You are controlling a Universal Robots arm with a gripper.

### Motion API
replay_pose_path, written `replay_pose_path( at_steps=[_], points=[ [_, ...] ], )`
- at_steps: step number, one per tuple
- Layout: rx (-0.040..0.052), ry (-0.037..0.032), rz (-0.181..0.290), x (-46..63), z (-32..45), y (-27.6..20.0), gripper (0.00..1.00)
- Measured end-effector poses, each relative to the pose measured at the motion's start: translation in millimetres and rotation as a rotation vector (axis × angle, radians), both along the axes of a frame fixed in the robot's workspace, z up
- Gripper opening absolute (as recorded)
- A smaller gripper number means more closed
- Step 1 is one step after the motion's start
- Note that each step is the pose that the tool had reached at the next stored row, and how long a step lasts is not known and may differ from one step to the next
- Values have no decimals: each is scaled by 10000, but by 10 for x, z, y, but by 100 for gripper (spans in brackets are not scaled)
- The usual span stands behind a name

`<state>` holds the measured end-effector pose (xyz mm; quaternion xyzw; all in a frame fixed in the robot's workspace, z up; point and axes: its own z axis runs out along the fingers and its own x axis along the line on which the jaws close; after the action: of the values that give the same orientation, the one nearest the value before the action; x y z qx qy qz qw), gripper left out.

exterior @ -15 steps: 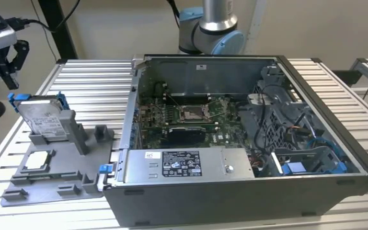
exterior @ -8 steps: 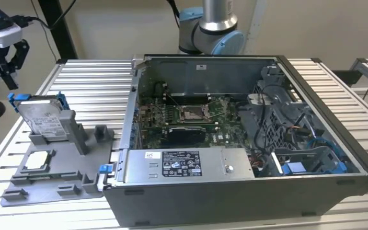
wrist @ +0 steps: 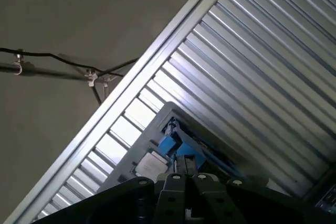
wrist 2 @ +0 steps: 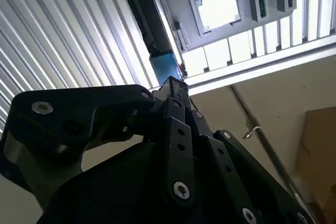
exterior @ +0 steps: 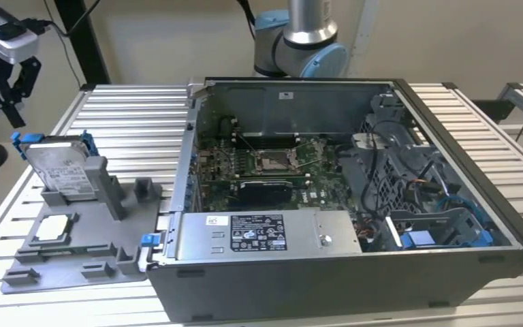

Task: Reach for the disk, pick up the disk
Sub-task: 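Pick up the disk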

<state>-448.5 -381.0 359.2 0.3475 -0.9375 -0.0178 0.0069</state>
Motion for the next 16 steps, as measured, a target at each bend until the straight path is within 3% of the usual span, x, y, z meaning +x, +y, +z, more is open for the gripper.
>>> replay_pose_path(
  at_steps=[16],
  points=[
    [0, 0, 2866, 0, 0, 0, 0]
  ],
)
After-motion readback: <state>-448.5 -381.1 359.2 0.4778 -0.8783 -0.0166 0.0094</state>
